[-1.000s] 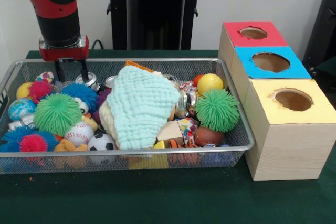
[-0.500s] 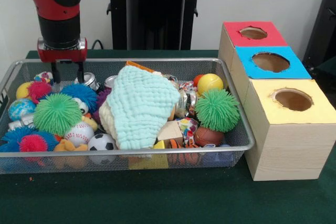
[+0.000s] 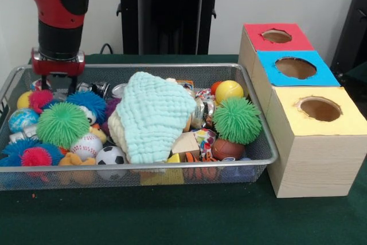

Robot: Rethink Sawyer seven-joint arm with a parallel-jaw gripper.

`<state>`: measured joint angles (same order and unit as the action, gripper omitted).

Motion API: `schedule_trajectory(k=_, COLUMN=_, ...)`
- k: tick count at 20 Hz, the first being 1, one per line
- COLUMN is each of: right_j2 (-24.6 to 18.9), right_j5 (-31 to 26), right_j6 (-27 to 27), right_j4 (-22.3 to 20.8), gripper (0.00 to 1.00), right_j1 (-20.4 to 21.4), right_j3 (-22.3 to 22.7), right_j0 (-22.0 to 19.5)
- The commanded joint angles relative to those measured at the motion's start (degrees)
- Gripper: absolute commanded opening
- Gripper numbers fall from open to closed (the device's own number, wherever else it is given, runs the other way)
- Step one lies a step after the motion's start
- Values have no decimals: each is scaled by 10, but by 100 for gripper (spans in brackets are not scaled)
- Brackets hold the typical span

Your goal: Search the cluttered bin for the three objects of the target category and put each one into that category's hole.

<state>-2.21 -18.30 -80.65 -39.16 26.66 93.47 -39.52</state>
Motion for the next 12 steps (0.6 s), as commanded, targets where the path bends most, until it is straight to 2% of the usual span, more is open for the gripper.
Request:
schedule_trajectory(k=1, right_j2=60, right_j5=95, right_j6=-86, right_j4=-62, gripper=100, right_j1=-108, right_j3=-66, right_j0=3)
schedule_trajectory(k=3, right_j2=38, right_j5=117, right_j6=-81, right_j4=-43, gripper=100, right_j1=-145, right_j3=-83, right_j0=-25)
schedule_trajectory(k=6, right_j2=-52, right_j5=89, right_j6=-23, right_j4=-18, gripper=100, right_j1=-175, right_j3=-76, right_j0=-106)
schedule_trajectory(k=7, right_j2=-70, right_j5=83, right_j6=-11, right_j4=-16, gripper=100, right_j1=-181, right_j3=-75, right_j0=-121)
schedule_trajectory(k=10, right_j2=-74, right_j5=94, right_j6=-25, right_j4=-13, gripper=100, right_j1=-188, right_j3=-75, right_j0=-124)
schedule_trajectory(k=11, right_j2=-69, right_j5=91, right_j6=-37, right_j4=-9, gripper=0, right_j1=-189, right_j3=-78, right_j0=-118)
schedule_trajectory(k=12, right_j2=-67, right_j5=94, right_j6=-40, right_j4=-10, gripper=0, right_j1=-188, right_j3=-78, right_j0=-115)
